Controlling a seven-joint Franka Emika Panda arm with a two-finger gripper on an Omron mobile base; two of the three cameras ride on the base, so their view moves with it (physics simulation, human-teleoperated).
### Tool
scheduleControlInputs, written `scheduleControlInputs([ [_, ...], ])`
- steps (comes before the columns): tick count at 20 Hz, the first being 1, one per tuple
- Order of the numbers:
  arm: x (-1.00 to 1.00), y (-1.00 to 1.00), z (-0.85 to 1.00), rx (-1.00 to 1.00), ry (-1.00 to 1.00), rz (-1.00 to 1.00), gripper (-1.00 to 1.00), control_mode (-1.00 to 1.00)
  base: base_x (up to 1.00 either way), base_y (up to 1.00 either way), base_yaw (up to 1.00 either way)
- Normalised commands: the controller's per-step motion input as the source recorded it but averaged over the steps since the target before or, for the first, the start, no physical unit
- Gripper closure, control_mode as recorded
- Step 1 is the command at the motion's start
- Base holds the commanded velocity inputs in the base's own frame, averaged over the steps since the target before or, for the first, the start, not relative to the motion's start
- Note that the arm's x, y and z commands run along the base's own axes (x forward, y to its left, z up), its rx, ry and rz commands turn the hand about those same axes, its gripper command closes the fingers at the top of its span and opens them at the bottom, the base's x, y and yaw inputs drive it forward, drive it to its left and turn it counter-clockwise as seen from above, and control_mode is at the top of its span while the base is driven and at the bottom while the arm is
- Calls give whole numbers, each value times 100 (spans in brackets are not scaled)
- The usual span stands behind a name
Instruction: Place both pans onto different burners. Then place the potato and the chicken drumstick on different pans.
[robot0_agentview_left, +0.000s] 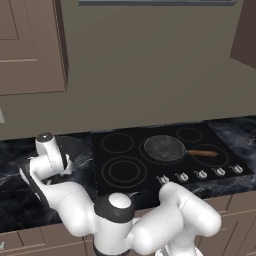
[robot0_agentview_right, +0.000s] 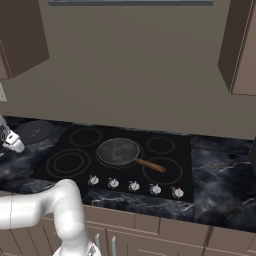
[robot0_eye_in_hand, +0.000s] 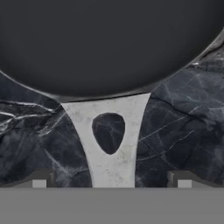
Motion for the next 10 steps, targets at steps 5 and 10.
scheduleControlInputs([
  [5,0,4,-19,0,0,0,-100,-100,0,0,0],
  [10,1,5,-18,0,0,0,-100,-100,0,0,0],
])
